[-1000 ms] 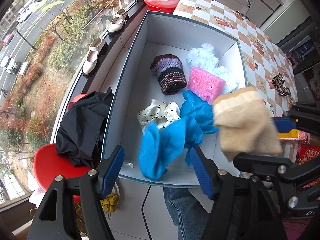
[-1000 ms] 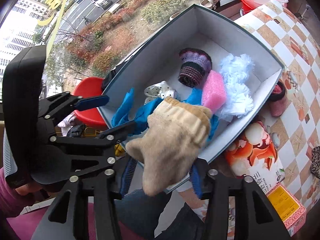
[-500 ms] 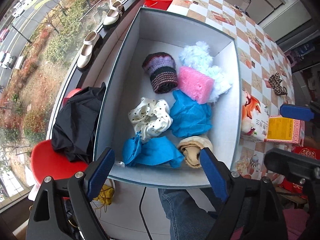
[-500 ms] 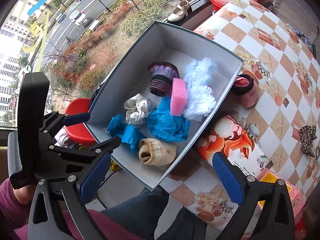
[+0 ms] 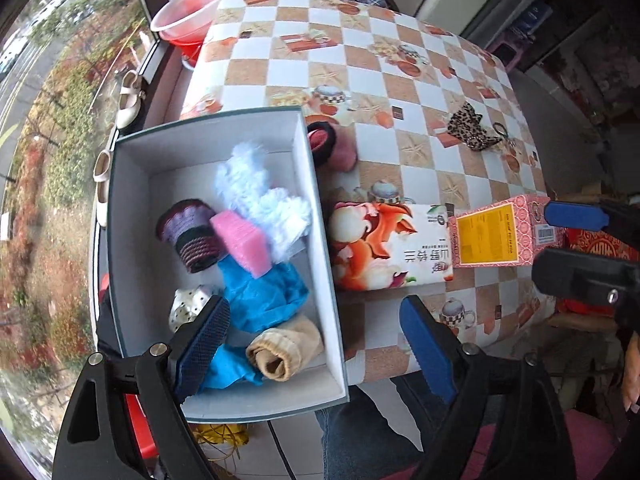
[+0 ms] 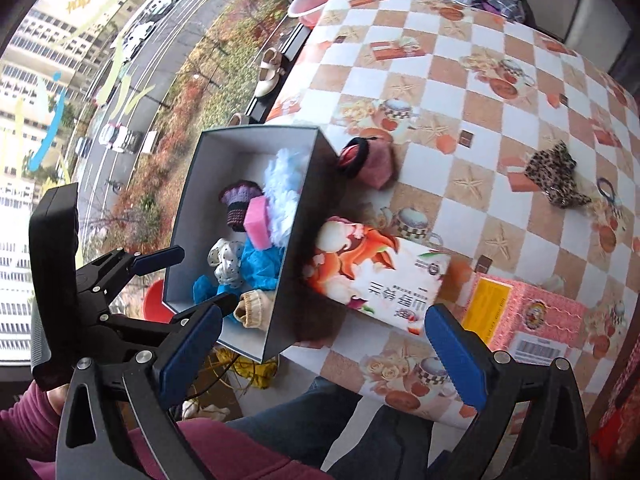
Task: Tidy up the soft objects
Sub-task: 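Move both open tools back toward the items on the table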
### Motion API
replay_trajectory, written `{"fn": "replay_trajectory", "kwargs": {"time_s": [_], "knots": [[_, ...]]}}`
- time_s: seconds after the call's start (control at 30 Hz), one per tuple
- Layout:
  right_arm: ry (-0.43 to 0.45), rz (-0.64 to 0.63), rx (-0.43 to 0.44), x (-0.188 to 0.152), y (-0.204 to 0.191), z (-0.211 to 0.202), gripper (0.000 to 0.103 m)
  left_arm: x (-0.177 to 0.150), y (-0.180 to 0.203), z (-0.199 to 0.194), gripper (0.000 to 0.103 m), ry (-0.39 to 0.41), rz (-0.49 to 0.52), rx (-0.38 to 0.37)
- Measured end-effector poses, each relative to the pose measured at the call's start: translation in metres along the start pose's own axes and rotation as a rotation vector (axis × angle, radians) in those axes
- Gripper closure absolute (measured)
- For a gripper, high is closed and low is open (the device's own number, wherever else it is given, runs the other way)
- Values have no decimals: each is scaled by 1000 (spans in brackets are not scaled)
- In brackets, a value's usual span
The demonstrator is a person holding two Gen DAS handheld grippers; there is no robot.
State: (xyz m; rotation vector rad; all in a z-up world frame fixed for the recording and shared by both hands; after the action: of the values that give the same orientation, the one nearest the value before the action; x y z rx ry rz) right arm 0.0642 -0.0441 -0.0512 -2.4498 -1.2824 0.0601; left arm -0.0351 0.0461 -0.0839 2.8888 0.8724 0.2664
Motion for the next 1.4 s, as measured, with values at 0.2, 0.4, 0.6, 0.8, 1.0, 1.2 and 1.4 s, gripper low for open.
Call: {"fn": "replay_trajectory", "kwargs": {"time_s": [0.2,0.4,0.6,0.8,1.0,1.2,1.4], "knots": [[62,140,-28,-4,61,-30,1,21,41,9,14,-21,85,-21],[97,250,-59,-8,118,-51,1,44,71,15,14,-21,125,-9],[101,312,-81,-9,165,-59,1,71,81,28,14,-18,128,40],[80,363,-68,-15,197,-51,1,101,76,50,14,-26,90,76],[18,415,-46,-27,225,-28,1,131,87,93,14,-35,120,226],[-18,439,-71,-38,253,-28,1,157,86,140,14,-89,66,386],[-36,469,-86,-41,279,-30,1,169,75,177,14,-181,-17,426]]}}
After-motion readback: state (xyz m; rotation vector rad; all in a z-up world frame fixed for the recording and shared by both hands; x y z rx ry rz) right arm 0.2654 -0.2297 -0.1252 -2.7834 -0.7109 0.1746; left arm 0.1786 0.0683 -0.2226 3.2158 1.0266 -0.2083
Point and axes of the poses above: each gripper's, at about its wrist camera, not at the fingertips, and z roughly the way its jaws point, y to its right, x to its top, the point moved 6 cm from there along z, roughly the way its jaws point, and after that the axes turned 2 degrees about -z, right-handed, at the moved point
